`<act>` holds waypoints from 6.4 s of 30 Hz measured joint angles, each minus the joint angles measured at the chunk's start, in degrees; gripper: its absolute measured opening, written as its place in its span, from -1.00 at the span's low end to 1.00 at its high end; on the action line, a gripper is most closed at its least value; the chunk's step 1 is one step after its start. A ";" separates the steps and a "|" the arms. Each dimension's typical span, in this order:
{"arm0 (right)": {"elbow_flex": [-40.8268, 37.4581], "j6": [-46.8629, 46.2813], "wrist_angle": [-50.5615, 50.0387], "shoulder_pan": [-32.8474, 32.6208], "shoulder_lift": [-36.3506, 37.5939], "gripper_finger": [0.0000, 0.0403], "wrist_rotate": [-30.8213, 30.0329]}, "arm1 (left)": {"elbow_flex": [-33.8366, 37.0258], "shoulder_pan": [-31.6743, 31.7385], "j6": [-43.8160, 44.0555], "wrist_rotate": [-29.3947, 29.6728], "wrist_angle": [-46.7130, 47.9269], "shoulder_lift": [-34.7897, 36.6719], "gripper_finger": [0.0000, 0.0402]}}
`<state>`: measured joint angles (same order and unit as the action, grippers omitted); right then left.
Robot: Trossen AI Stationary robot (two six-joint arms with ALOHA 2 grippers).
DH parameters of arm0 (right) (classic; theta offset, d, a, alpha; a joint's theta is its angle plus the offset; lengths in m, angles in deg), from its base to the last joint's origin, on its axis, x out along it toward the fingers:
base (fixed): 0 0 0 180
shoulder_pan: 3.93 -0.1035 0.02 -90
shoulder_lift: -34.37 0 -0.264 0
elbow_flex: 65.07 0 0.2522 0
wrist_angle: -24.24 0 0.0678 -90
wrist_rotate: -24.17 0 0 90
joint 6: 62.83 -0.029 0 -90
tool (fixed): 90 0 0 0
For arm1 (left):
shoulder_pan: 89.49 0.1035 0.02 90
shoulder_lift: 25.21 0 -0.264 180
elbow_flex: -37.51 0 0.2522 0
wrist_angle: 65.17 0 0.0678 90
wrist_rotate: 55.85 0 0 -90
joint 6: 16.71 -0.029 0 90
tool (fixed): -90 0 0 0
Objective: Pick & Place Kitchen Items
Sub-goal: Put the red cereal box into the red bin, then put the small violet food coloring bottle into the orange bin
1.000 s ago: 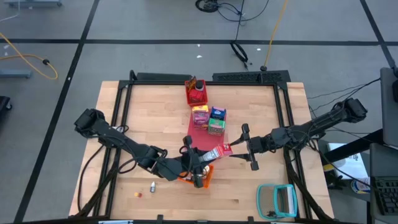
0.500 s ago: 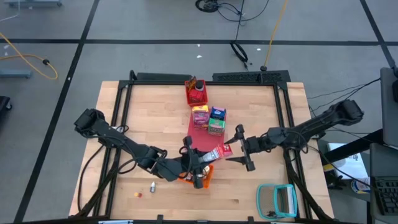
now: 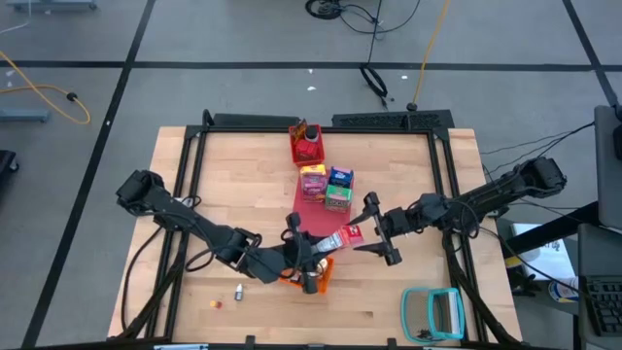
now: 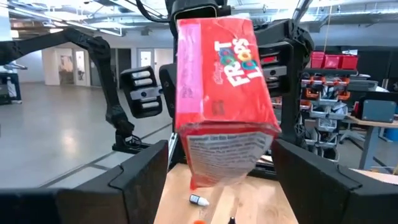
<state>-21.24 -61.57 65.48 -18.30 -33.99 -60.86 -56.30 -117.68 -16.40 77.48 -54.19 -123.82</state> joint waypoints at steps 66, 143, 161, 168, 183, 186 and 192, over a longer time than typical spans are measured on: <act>5.31 -1.01 -23.10 7.19 -4.05 -0.49 -8.56 | 0.00 -0.87 24.43 0.83 33.79 6.40 -0.36; 11.69 8.48 -39.81 4.79 -7.59 0.23 -27.71 | -0.02 -2.94 39.17 -0.13 45.61 6.34 -0.36; 11.69 10.09 -42.38 1.87 0.34 0.20 -27.68 | -0.02 -13.10 90.35 -22.02 59.66 3.76 -0.36; 11.69 10.36 -42.59 1.86 0.34 0.20 -27.67 | -0.02 -14.75 103.90 -35.47 60.18 -2.00 -0.36; 11.72 9.99 -44.04 1.86 0.32 0.20 -27.45 | -0.02 -13.12 114.42 -47.89 68.33 -7.97 -0.36; 11.72 9.97 -44.24 1.86 0.32 0.20 -27.45 | -0.02 -13.59 115.29 -47.97 68.07 -9.00 -0.36; 11.72 10.05 -44.20 1.86 0.32 0.20 -27.43 | -0.02 -13.57 116.38 -48.71 66.83 -11.43 -0.36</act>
<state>-9.53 -51.52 21.28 -16.44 -33.66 -88.29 -56.32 -131.25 99.98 28.77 12.64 -135.25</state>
